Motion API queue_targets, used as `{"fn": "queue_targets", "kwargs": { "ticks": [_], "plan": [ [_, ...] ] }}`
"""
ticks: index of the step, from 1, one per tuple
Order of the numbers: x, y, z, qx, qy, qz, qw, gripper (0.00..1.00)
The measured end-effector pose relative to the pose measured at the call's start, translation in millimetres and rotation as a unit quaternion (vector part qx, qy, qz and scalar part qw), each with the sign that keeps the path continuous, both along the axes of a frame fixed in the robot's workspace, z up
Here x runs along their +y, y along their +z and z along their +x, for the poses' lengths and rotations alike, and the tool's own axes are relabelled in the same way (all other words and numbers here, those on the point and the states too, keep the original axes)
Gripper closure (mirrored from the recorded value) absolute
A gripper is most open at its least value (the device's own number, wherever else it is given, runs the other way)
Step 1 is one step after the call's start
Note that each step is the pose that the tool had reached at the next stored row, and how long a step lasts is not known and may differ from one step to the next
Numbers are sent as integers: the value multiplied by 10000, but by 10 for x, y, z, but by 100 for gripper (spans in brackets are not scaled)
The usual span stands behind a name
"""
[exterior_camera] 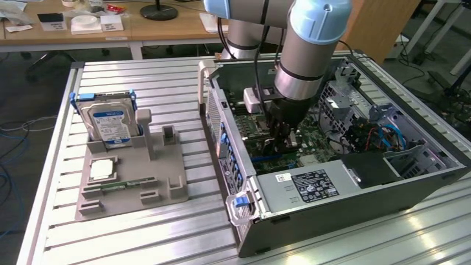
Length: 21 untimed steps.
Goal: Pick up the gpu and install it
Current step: 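Insert the gpu into the slot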
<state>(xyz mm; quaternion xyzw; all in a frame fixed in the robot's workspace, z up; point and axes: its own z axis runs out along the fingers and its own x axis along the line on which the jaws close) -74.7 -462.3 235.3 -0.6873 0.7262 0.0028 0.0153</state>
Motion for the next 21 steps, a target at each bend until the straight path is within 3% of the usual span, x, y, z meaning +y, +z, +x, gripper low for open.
{"fn": "queue_targets", "kwargs": {
  "ticks": [21],
  "plan": [
    [9, -84, -7, 2, 1, -1, 10000, 72]
  ]
}}
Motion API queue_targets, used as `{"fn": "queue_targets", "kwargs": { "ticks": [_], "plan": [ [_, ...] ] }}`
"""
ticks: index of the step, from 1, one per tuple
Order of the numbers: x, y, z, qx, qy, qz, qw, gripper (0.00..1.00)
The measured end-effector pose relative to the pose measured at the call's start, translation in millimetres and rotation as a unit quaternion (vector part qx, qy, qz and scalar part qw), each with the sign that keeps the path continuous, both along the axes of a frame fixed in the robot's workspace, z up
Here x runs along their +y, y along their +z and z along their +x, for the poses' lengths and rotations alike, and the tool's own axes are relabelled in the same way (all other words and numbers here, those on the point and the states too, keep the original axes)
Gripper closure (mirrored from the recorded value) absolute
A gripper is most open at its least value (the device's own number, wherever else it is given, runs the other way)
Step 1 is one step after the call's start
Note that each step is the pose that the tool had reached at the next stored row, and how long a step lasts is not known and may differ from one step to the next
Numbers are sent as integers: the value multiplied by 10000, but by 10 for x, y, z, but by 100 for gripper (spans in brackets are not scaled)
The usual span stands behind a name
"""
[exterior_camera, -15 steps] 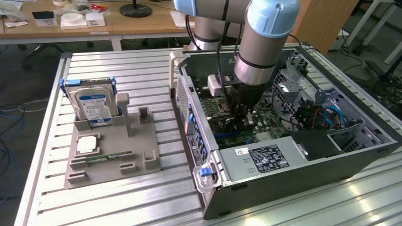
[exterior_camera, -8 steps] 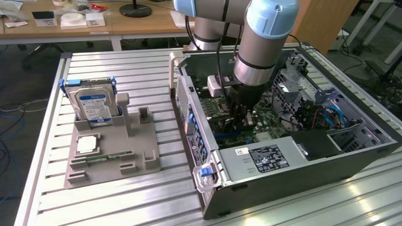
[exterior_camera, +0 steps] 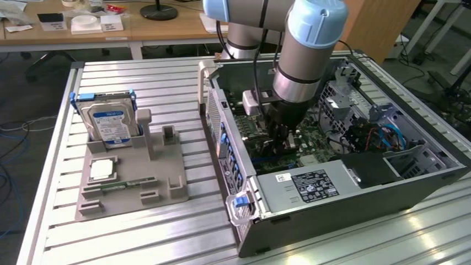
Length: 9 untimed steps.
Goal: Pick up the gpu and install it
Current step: 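Insert the gpu into the slot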
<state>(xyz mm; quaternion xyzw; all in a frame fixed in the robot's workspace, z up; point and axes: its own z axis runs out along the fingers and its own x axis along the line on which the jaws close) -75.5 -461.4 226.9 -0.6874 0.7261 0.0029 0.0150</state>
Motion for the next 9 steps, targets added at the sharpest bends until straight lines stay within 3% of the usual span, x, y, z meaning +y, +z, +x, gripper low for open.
{"fn": "queue_targets", "kwargs": {
  "ticks": [4, 9],
  "plan": [
    [5, -16, -9, -7, -2, 17, 10000, 72],
    [4, -7, -21, -3, 0, 6, 10000, 72]
  ]
}}
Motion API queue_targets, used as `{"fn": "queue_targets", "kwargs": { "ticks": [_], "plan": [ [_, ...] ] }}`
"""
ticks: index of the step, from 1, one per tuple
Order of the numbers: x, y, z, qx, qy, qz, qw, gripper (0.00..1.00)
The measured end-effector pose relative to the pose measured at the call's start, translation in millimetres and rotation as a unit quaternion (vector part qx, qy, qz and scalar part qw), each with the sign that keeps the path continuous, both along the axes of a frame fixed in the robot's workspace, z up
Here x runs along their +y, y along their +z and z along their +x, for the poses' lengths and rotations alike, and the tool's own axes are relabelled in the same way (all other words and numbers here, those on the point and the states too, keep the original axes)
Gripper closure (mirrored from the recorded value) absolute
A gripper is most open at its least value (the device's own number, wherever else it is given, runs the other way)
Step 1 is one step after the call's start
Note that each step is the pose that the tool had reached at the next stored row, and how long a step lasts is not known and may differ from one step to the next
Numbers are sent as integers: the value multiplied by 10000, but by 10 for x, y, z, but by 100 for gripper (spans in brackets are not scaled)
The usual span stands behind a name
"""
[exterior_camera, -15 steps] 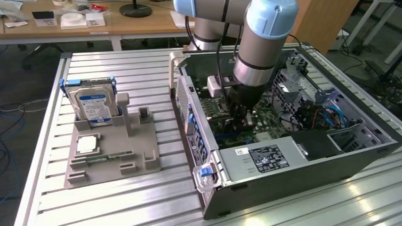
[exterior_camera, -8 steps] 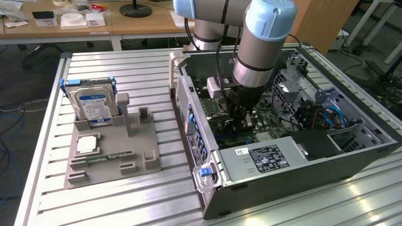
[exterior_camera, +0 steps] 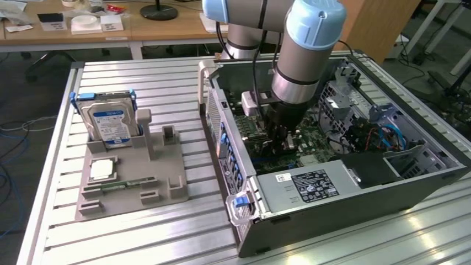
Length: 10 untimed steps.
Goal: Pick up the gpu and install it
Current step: 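Insert the gpu into the slot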
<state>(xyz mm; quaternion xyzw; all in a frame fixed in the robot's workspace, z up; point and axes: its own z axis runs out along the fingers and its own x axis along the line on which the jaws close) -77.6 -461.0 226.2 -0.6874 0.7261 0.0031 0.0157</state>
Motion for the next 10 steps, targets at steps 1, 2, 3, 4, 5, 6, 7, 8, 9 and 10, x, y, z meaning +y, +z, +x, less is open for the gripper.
{"fn": "queue_targets", "kwargs": {
  "ticks": [1, 2, 3, 4, 5, 6, 7, 8, 9, 10],
  "plan": [
    [0, 0, -2, 0, -1, -1, 10000, 72],
    [1, 0, -3, 1, 0, -1, 10000, 72],
    [1, -1, -4, 0, 0, 0, 10000, 72],
    [2, -2, -5, 0, 0, -1, 10000, 72],
    [2, -5, -6, 0, 0, -1, 10000, 72],
    [3, -14, -9, 0, -1, -1, 10000, 72],
    [3, -29, -12, 2, 0, -5, 10000, 72],
    [3, -46, -15, 3, 0, -5, 10000, 72],
    [5, -67, -17, -1, 0, 1, 10000, 72],
    [5, -72, -18, 0, 1, -1, 10000, 72]
  ]
}}
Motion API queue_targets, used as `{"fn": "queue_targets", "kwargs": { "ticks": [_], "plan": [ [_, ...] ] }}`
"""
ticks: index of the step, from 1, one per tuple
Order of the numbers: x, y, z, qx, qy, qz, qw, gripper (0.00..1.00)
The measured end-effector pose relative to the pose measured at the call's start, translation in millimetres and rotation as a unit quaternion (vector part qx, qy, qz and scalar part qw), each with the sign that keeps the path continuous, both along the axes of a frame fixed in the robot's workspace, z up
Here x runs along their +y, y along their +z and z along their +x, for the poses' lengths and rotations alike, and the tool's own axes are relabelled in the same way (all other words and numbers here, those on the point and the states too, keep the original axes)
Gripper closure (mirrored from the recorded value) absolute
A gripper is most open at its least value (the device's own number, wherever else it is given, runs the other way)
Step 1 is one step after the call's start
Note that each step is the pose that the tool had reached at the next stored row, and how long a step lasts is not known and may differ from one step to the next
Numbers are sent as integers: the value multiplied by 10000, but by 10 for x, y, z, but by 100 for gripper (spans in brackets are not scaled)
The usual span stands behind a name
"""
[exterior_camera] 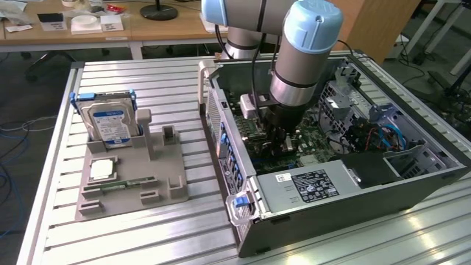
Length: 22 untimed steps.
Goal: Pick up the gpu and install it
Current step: 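Insert the gpu into the slot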
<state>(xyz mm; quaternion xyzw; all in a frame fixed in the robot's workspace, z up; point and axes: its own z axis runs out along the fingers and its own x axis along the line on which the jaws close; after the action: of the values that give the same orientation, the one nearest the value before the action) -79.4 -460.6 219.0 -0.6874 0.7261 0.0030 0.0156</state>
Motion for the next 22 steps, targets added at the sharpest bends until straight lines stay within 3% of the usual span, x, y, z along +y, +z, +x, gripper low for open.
{"fn": "queue_targets", "kwargs": {
  "ticks": [9, 11, 12, 22],
  "plan": [
    [3, -5, -8, 9, -5, 10, 10000, 72],
    [2, 2, -5, -1, -5, 5, 10000, 71],
    [1, 20, -3, 0, -2, 1, 10000, 65],
    [1, 443, -2, 0, -1, 1, 10000, 65]
  ]
}}
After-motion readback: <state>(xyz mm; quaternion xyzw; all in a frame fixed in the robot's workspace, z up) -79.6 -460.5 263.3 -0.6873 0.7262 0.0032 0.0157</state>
